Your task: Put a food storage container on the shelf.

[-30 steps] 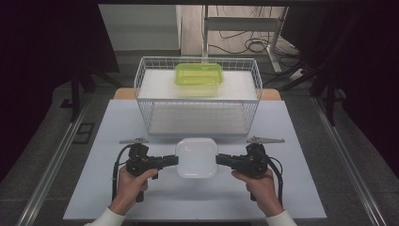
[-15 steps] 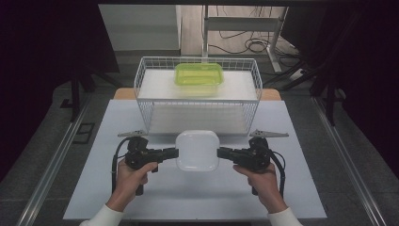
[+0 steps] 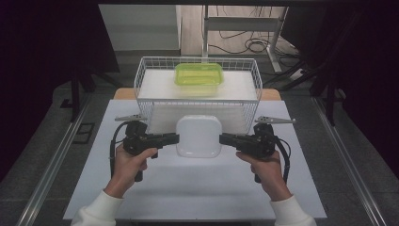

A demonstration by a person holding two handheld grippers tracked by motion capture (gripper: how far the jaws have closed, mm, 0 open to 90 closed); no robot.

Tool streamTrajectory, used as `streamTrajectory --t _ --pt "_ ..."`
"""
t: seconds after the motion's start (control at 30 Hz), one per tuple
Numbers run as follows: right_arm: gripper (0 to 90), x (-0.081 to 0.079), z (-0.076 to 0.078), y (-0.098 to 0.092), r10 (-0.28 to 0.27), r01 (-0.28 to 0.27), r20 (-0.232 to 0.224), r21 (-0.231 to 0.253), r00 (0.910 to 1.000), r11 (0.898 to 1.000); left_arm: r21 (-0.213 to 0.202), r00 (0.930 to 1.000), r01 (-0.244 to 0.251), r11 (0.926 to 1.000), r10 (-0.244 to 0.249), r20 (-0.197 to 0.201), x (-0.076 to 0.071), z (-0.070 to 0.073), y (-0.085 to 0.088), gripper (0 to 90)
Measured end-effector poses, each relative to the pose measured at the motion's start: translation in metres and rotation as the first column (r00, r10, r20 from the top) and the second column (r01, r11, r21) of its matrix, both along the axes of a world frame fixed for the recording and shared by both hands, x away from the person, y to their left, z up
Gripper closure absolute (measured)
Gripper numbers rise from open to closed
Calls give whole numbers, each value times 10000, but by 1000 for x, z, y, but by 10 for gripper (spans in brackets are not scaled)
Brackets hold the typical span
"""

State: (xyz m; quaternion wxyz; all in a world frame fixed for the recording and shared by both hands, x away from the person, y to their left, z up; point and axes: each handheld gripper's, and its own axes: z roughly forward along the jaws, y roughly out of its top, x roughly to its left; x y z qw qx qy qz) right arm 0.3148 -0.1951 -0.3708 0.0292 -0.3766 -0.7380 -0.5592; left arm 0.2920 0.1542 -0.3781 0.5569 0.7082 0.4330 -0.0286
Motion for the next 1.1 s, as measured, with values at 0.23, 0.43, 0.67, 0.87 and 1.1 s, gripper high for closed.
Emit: streamTrajectory --t 0.23,0.43,0.67,0.87,1.1 --pt "797 7 22 0 41 -44 375 88 9993 10000 -13 9995 -11 10000 11 301 5 20 1 788" --pt "797 12 34 2 33 -35 539 38 9985 10000 -40 9988 -55 10000 56 484 9 31 1 788" --pt "797 17 48 4 74 -77 686 36 9976 10000 -106 9981 -82 9999 88 604 15 43 4 788" --pt "797 21 57 5 152 -169 769 222 9969 9996 -91 9974 -110 9999 116 711 19 54 6 788" --pt "798 27 72 6 130 -152 932 231 9956 9996 -70 9956 -166 9998 172 922 24 69 8 788"
